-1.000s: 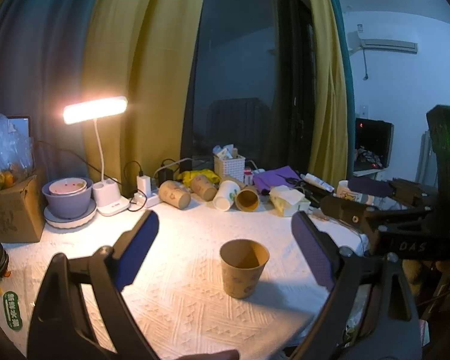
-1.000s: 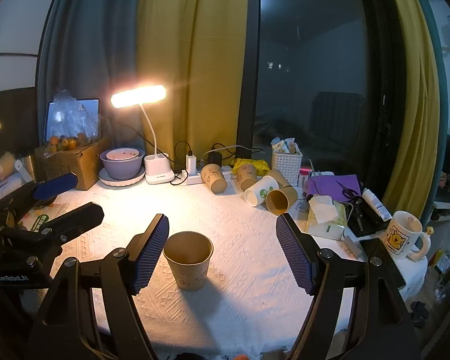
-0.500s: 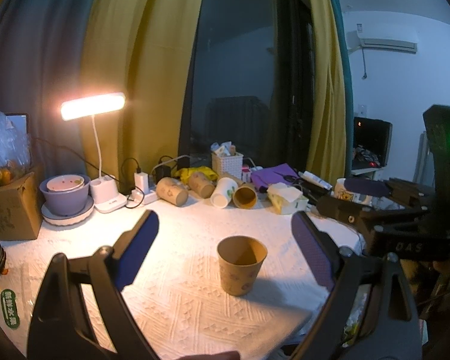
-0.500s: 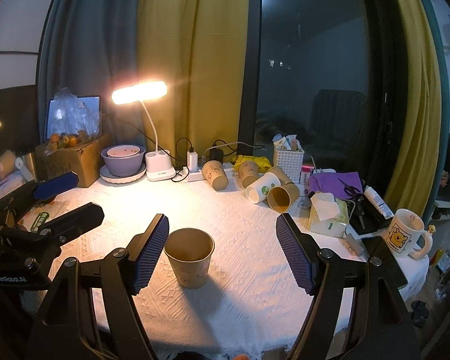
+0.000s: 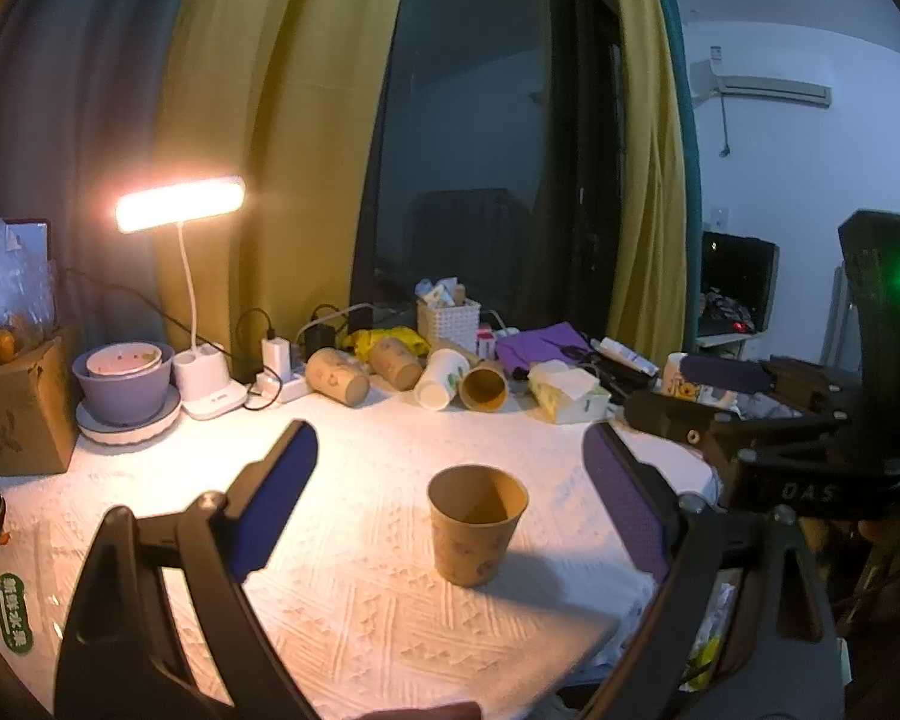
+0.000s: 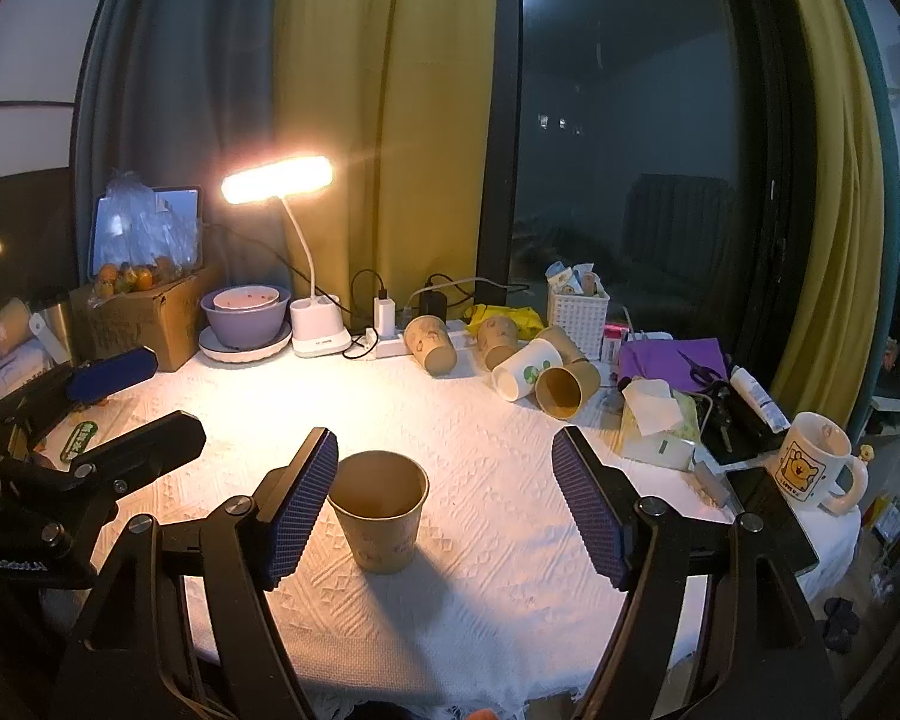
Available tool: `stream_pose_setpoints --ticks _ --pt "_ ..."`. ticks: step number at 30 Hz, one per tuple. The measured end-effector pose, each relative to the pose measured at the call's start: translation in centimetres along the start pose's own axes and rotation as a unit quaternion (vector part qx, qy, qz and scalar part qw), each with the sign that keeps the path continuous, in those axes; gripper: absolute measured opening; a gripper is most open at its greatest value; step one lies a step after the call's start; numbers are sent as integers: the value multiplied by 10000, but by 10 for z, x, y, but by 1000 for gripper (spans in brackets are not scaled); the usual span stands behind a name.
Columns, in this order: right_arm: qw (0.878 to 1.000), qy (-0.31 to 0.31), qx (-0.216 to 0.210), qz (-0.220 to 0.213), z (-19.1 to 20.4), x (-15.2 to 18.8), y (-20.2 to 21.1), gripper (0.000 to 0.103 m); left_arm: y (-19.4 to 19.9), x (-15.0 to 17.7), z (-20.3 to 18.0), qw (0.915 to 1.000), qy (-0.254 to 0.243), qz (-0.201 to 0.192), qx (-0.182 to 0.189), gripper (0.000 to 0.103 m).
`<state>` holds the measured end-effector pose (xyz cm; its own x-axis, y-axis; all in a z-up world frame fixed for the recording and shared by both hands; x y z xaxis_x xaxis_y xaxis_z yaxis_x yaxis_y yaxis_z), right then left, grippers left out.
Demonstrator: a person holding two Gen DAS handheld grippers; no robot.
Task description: Flip cup upright
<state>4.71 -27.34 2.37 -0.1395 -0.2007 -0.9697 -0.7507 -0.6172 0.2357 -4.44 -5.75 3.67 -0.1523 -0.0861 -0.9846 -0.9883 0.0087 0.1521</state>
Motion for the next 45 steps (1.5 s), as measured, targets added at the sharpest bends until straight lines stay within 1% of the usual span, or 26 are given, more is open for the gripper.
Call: stream_pose_setpoints --ticks 45 --pt "10000 1 -20 68 5 3 -3 77 0 4 1 10000 20 19 9 91"
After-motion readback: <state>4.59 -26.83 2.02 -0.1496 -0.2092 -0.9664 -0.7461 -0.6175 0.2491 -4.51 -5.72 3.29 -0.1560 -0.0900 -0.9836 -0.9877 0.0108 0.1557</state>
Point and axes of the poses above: each gripper's, at about its wrist camera, not at the fingertips, and y roughly against the way its jaws point, z to its left, x to its underside, the point moved 1 cm from there along -y, roughly the way its jaws point, and after that the axes turned 5 degrees about -z, right-handed, at the moved point
